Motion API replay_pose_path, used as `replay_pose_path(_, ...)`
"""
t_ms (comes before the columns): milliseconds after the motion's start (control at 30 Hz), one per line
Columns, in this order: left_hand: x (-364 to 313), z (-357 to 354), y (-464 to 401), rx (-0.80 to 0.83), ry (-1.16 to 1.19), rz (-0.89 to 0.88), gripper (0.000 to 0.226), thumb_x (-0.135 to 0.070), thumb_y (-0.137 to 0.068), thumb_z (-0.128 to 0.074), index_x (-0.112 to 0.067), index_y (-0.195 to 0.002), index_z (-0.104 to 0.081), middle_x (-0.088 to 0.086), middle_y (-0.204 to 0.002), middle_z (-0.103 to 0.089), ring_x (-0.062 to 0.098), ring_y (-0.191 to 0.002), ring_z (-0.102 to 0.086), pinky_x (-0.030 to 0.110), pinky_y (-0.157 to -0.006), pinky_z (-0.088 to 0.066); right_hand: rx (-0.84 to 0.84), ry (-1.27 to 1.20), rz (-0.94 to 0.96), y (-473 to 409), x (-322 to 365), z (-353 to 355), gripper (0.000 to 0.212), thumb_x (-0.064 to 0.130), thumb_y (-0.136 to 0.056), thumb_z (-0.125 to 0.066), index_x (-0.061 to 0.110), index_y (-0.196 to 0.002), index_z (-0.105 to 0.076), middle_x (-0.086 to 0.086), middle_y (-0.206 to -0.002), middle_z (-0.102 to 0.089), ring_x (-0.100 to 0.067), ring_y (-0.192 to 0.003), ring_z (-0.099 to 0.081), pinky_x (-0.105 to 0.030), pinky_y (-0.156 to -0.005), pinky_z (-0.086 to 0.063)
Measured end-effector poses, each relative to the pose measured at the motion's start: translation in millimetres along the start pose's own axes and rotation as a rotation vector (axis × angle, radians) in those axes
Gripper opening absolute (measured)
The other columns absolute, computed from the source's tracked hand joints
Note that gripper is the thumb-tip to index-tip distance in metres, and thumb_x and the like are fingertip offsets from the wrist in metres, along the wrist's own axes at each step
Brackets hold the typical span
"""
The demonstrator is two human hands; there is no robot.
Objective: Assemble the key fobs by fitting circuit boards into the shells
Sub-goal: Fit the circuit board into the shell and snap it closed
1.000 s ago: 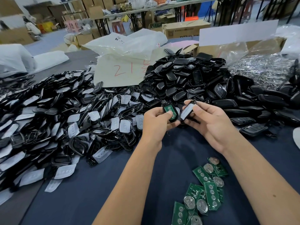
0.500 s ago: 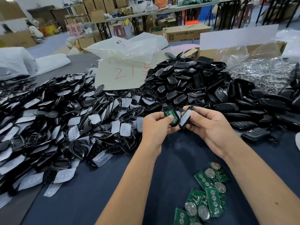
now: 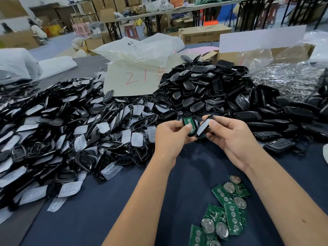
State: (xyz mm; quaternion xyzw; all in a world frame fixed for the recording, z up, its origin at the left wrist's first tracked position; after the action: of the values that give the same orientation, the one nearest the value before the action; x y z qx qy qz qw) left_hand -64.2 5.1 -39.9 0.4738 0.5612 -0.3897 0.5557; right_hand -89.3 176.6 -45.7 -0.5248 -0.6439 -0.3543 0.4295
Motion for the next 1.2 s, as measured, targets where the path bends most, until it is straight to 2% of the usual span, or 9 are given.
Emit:
replay_pose_path(67,-2,-2,2,0.022,-0.038,-0.047,0.008,-0.005,-0.093,-0.074,-0.009,-0.091,-0.08,0.008,-0.094,-0.079,0.022,-0.08,-0.077,0.028,-0.071,-0.062,-0.013,0.038,0.022,0,-1,1,0.017,0.005,-0.1,-0.062,0.005,-0.109,-0.076,-0.006,-0.099,-0.078,-0.014,-0.09,-0.071,-0.02,-0.077,-0.058)
replay_pose_path(133,-6,-4,4,0.035,-0.104,-0.1,0.012,-0.005,-0.091,-0.076,-0.016,-0.089,-0.081,0.002,-0.089,-0.08,0.018,-0.083,-0.077,0.027,-0.07,-0.062,-0.013,0.103,0.056,1,-1,1,0.016,0.004,-0.1,-0.063,0.006,-0.109,-0.076,-0.007,-0.101,-0.08,-0.015,-0.091,-0.073,-0.021,-0.079,-0.058)
replay_pose_path(233,-11,-10,8,0.039,-0.234,-0.196,0.015,-0.008,-0.088,-0.08,-0.023,-0.086,-0.082,-0.002,-0.08,-0.079,0.014,-0.078,-0.077,0.026,-0.065,-0.062,-0.025,0.175,0.092,2,-1,0,0.016,0.004,-0.1,-0.064,0.008,-0.109,-0.077,-0.01,-0.105,-0.08,-0.017,-0.094,-0.075,-0.023,-0.08,-0.059)
replay_pose_path(367,-11,-15,10,0.032,-0.321,-0.263,0.011,-0.012,-0.09,-0.079,-0.011,-0.1,-0.082,0.002,-0.086,-0.078,0.014,-0.079,-0.075,0.026,-0.065,-0.062,-0.076,0.157,0.087,2,-1,2,0.013,0.004,-0.097,-0.069,0.009,-0.105,-0.078,-0.01,-0.103,-0.08,-0.018,-0.093,-0.077,-0.023,-0.078,-0.06)
replay_pose_path(500,-11,-19,12,0.057,-0.354,-0.318,0.012,-0.012,-0.096,-0.072,-0.009,-0.101,-0.082,0.002,-0.086,-0.077,0.012,-0.077,-0.073,0.024,-0.067,-0.062,-0.133,0.141,0.085,3,0,3,0.011,0.005,-0.094,-0.073,0.013,-0.096,-0.08,-0.008,-0.096,-0.081,-0.017,-0.089,-0.077,-0.022,-0.076,-0.06)
replay_pose_path(700,-12,-21,12,0.073,-0.473,-0.4,0.011,-0.018,-0.096,-0.071,-0.017,-0.097,-0.082,-0.005,-0.08,-0.075,0.014,-0.078,-0.072,0.041,-0.075,-0.062,-0.152,0.158,0.099,5,2,2,0.009,0.011,-0.091,-0.078,0.017,-0.089,-0.083,-0.008,-0.095,-0.08,-0.019,-0.089,-0.077,-0.024,-0.077,-0.06)
replay_pose_path(867,-16,-21,17,0.066,-0.571,-0.461,0.014,-0.019,-0.082,-0.085,-0.025,-0.095,-0.083,-0.013,-0.081,-0.074,-0.001,-0.078,-0.067,0.012,-0.07,-0.05,-0.155,0.205,0.136,6,4,0,0.011,0.017,-0.088,-0.082,0.028,-0.088,-0.084,-0.007,-0.089,-0.08,-0.017,-0.08,-0.076,-0.025,-0.073,-0.06)
replay_pose_path(1067,-20,-16,15,0.061,-0.541,-0.417,0.02,-0.012,-0.079,-0.085,-0.029,-0.09,-0.083,-0.017,-0.075,-0.073,-0.002,-0.073,-0.065,0.01,-0.068,-0.048,-0.146,0.264,0.164,5,5,1,0.007,0.022,-0.083,-0.088,0.022,-0.087,-0.083,-0.005,-0.088,-0.079,-0.018,-0.082,-0.077,-0.028,-0.073,-0.062)
replay_pose_path(1200,-20,-10,12,0.076,-0.572,-0.369,0.022,-0.009,-0.077,-0.087,-0.026,-0.089,-0.083,-0.012,-0.078,-0.075,0.006,-0.075,-0.069,0.022,-0.074,-0.056,-0.052,0.413,0.18,5,10,3,0.03,0.017,-0.083,-0.088,0.028,-0.11,-0.078,-0.002,-0.094,-0.078,-0.019,-0.082,-0.076,-0.025,-0.069,-0.06)
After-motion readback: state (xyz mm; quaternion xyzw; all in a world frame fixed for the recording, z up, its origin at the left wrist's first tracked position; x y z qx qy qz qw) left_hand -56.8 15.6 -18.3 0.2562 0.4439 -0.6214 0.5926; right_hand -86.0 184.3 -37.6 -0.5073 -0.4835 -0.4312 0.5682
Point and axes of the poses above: each hand's wrist, its own y-axis away from the middle knuckle, its own z-axis out of the back of the hand, x = y × z, the point moved 5 cm from there along -y, towards the middle knuckle
